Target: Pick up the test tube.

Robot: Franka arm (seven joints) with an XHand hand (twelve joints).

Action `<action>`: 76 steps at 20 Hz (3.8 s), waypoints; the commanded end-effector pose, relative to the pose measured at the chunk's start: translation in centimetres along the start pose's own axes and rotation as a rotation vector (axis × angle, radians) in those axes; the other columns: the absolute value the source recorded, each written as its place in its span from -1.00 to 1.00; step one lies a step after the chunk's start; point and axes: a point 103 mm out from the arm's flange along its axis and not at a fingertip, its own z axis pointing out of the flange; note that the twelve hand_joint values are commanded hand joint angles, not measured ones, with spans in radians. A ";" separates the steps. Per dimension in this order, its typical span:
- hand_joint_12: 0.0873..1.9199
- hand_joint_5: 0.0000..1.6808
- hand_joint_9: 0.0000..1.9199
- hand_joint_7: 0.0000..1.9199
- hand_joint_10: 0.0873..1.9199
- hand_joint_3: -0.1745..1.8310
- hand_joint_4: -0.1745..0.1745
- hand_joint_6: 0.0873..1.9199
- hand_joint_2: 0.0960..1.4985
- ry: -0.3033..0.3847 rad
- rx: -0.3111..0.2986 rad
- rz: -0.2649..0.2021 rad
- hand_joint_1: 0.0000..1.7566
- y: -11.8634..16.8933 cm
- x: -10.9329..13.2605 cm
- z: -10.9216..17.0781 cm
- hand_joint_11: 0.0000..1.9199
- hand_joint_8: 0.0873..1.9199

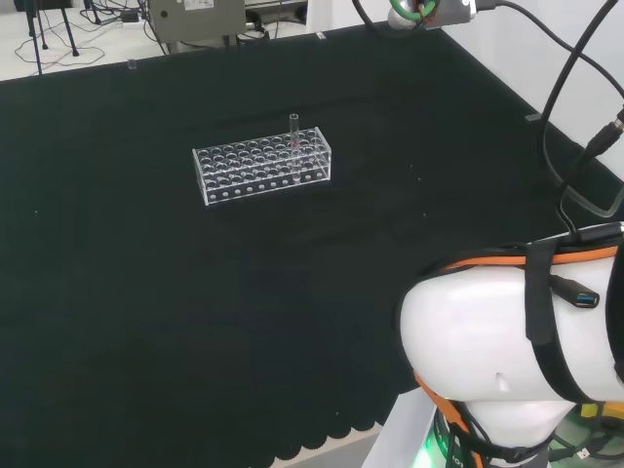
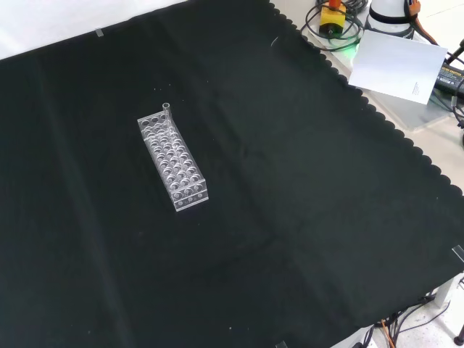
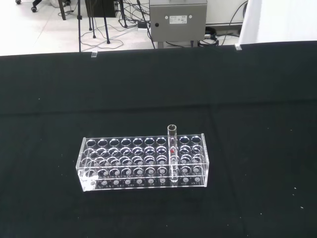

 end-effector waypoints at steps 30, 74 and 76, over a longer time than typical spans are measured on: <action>0.54 -0.73 -0.94 -0.98 -0.04 -0.38 -0.39 -1.00 -0.09 -0.179 0.291 -0.100 -0.26 20.4 3.2 10.9 -1.00 -0.17; 0.54 -0.63 -0.94 -0.91 0.02 -0.43 -0.21 -1.00 -0.07 -0.081 0.570 -0.102 -0.22 24.0 2.7 25.7 -1.00 -0.16; 0.54 -0.63 -0.94 -0.92 0.02 -0.43 -0.21 -1.00 -0.07 -0.094 0.579 -0.097 -0.21 24.3 2.5 26.0 -1.00 -0.16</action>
